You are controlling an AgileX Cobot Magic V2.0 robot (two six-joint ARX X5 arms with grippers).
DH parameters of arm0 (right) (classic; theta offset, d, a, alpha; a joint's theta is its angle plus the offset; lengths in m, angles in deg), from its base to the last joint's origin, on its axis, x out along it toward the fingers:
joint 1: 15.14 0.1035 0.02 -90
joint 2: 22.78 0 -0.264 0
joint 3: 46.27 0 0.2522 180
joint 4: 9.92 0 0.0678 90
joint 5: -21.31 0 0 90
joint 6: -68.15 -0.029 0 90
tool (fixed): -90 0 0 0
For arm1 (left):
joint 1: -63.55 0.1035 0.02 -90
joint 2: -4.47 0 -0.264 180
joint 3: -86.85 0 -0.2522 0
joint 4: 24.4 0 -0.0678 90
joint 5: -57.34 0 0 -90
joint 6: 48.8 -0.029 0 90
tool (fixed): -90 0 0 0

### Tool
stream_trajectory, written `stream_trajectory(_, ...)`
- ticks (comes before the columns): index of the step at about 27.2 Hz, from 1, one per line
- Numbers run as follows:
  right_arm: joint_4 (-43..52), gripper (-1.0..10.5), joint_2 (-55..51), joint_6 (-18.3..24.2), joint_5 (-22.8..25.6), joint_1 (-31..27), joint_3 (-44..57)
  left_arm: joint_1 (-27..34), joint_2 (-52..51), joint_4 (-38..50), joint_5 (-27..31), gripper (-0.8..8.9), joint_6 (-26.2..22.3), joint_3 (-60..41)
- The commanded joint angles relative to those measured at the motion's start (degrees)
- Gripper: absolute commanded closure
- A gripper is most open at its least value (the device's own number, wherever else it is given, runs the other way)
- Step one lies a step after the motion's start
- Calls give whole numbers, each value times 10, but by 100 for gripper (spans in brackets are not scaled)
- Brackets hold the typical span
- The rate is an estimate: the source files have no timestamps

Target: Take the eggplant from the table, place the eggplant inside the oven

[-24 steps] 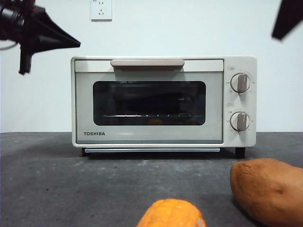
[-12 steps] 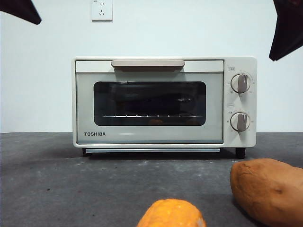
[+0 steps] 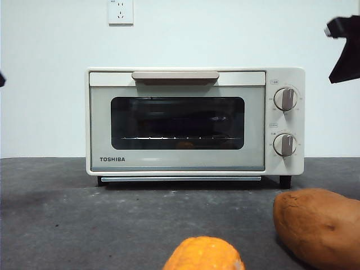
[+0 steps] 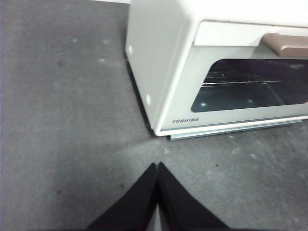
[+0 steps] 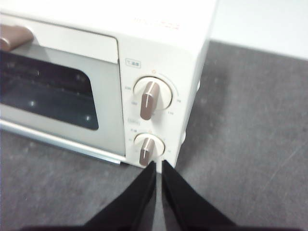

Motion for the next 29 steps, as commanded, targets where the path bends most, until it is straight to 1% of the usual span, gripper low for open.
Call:
stream_trajectory(1,25,944,2,-7,2,3,16,-3,-14,-7,3,807,35,-6)
stream_trajectory(4,19,944,3,-6,5,2,16,-2,-18,-31,3,807,39,-5)
stream_trajectory(18,33,944,3,-6,5,2,16,-4,-20,-16,2,807,39,-6)
stream_trajectory(20,33,944,3,-6,5,2,16,-1,-49,-29,8,807,39,-6)
stream_trajectory(21,33,944,3,-6,5,2,16,1,-69,-37,7,807,28,-6)
stream_trajectory(23,33,944,3,-6,5,2,16,7,-114,-54,7,807,-9,-7)
stream_trajectory(26,33,944,3,-6,5,2,16,29,-194,-48,10,807,-35,-27)
stream_trajectory(29,33,944,3,-6,5,2,16,60,-272,-34,26,807,-58,-71)
